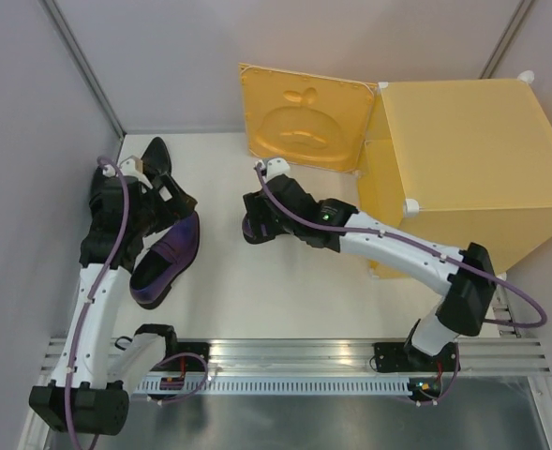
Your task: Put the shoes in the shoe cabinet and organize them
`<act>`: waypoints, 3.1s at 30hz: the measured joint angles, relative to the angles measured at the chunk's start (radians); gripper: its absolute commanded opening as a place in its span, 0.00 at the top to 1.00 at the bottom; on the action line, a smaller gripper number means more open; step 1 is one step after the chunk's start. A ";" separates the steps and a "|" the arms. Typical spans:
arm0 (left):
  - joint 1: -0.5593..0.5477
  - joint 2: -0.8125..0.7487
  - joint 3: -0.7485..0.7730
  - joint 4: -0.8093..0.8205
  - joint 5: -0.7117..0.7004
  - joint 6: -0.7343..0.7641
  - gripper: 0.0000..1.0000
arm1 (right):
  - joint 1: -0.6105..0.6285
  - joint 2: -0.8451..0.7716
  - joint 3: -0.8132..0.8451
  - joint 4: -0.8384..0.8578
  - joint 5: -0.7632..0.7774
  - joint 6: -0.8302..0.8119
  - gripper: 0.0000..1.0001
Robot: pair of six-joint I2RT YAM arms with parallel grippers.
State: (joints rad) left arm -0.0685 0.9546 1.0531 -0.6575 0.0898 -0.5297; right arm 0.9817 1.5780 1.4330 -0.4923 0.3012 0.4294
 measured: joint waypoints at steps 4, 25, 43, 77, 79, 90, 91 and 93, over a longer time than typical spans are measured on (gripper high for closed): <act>0.031 -0.087 -0.089 -0.037 -0.068 0.048 0.00 | 0.011 0.156 0.109 -0.002 0.015 0.032 0.24; 0.032 -0.132 -0.230 -0.024 -0.194 0.105 0.00 | -0.072 0.655 0.454 -0.071 -0.011 0.108 0.59; 0.032 -0.131 -0.230 -0.022 -0.194 0.106 0.00 | -0.182 0.655 0.481 -0.069 -0.158 -0.121 0.99; 0.032 -0.131 -0.232 -0.022 -0.219 0.107 0.00 | -0.302 0.553 0.333 0.056 -0.290 -0.173 0.99; 0.032 -0.131 -0.234 -0.021 -0.219 0.107 0.00 | -0.303 0.534 0.296 0.058 -0.289 -0.162 0.99; 0.032 -0.131 -0.236 -0.021 -0.219 0.107 0.00 | -0.452 0.484 0.191 0.108 -0.321 -0.103 0.99; 0.032 -0.131 -0.236 -0.021 -0.219 0.107 0.00 | -0.467 0.484 0.190 0.109 -0.318 -0.102 0.98; 0.032 -0.131 -0.236 -0.021 -0.219 0.107 0.00 | -0.491 0.484 0.190 0.113 -0.314 -0.100 0.95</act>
State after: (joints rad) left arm -0.0364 0.8238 0.8173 -0.6788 -0.1287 -0.4225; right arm 0.4908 2.0617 1.6226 -0.3798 -0.0132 0.3294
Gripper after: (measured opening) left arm 0.995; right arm 0.033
